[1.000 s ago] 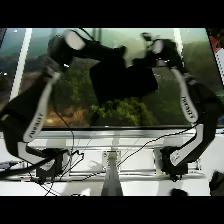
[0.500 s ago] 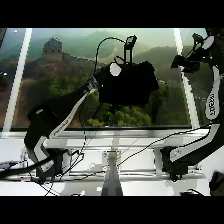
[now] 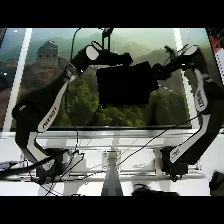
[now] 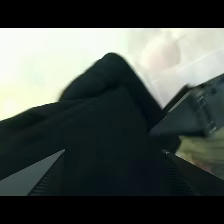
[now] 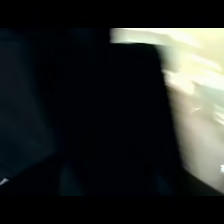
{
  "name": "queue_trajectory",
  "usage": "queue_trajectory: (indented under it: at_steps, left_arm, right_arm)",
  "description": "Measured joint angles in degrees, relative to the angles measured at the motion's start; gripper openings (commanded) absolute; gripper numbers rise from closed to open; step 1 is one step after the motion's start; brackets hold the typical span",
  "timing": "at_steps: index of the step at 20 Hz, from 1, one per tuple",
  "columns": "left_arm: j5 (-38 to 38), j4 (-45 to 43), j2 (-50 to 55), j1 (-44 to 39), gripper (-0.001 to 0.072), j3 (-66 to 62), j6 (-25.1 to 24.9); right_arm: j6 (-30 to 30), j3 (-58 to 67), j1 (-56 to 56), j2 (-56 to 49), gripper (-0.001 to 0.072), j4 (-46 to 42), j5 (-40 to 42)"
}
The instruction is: Fold the clothes and pants, and hang the long-sleeved shirts on hangers.
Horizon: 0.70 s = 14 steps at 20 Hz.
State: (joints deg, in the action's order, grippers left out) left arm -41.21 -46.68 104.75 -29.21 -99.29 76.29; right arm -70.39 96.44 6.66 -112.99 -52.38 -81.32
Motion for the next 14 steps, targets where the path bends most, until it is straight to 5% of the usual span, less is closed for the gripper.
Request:
queue_trajectory:
  at_steps: [3,4,5,6,8,10,11,14]
  left_arm:
    - [-2.3,-0.2,-0.4,1.6,0.0693,0.0,-0.1]
    - [-2.4,-0.2,-0.5,2.0,0.0692,0.0,-0.2]
    - [-2.9,-0.3,-0.6,2.4,0.069,0.0,-0.3]
    - [-3.6,-0.5,-0.9,2.7,0.0663,0.0,-0.4]
    - [-5.2,-1.5,-2.0,3.8,0.045,0.0,-0.7]
    - [-8.0,-4.2,-3.9,5.2,0.0076,0.0,-0.7]
    - [-9.6,-6.1,-5.3,6.2,0.0009,0.0,-0.8]
    - [-14.0,-12.7,-10.9,9.6,0.0009,0.0,-0.8]
  right_arm:
    - [1.4,0.0,-6.8,-2.2,0.0474,2.2,1.1]
    - [2.1,0.1,-9.2,-2.6,0.0202,2.1,2.3]
    - [2.5,0.3,-11.3,-2.8,0.0028,1.9,3.5]
    - [2.8,0.8,-13.4,-3.0,0.0024,1.3,4.7]
    - [3.0,1.8,-16.2,-2.7,0.0024,-2.1,6.3]
    - [0.8,2.6,-17.0,-1.0,0.0023,-8.2,9.0]
    - [-0.9,2.8,-16.7,0.1,0.0023,-11.4,9.8]
    - [-9.2,3.0,-12.5,4.2,0.0023,-21.2,11.6]
